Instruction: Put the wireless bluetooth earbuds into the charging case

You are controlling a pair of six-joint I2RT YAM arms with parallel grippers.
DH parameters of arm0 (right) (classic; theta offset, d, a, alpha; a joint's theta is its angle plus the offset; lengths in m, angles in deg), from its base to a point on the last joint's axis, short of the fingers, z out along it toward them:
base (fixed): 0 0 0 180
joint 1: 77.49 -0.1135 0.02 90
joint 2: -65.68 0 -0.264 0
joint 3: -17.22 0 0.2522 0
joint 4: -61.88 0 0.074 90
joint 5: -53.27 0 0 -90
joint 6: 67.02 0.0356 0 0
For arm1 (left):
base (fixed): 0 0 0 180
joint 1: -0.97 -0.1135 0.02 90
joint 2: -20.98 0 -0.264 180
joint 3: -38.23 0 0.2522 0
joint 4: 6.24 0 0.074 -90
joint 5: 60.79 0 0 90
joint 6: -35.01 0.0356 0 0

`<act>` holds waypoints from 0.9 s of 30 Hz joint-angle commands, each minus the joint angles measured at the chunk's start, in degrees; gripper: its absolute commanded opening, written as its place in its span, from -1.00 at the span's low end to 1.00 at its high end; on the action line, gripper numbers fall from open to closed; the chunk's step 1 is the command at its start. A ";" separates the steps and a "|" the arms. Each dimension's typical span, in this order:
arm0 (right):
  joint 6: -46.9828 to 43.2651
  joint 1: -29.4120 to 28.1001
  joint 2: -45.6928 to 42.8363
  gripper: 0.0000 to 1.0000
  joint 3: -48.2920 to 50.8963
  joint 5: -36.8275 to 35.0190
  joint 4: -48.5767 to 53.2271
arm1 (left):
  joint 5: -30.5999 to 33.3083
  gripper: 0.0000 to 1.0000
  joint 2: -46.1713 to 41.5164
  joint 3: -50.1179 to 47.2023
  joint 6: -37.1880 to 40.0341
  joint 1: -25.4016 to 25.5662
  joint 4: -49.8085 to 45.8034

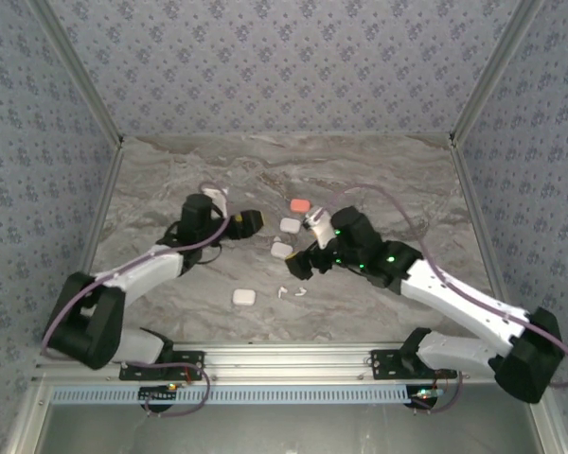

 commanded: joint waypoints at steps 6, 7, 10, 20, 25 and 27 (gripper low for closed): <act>-7.47 -10.23 18.47 1.00 -9.71 -5.78 3.88 | 0.45 0.99 -13.88 -1.64 -1.74 -9.78 -8.74; -8.77 -11.14 20.65 1.00 -10.91 -5.89 4.27 | 0.51 0.99 -15.05 -1.76 -1.74 -10.22 -9.82; -12.85 -14.42 27.08 0.96 -14.64 -5.53 6.20 | 1.35 0.99 -18.70 -2.86 -1.48 -11.43 -12.72; -23.41 -18.67 41.30 0.83 -23.23 -3.66 7.02 | 2.62 0.98 -24.13 -4.34 -1.44 -14.54 -16.46; -25.70 -19.18 45.92 0.76 -26.08 -2.51 7.51 | 2.55 0.98 -24.82 -4.73 -1.59 -14.90 -16.82; -26.27 -19.16 47.12 0.71 -26.60 -2.05 8.14 | 2.58 0.99 -25.13 -4.70 -1.55 -15.01 -16.91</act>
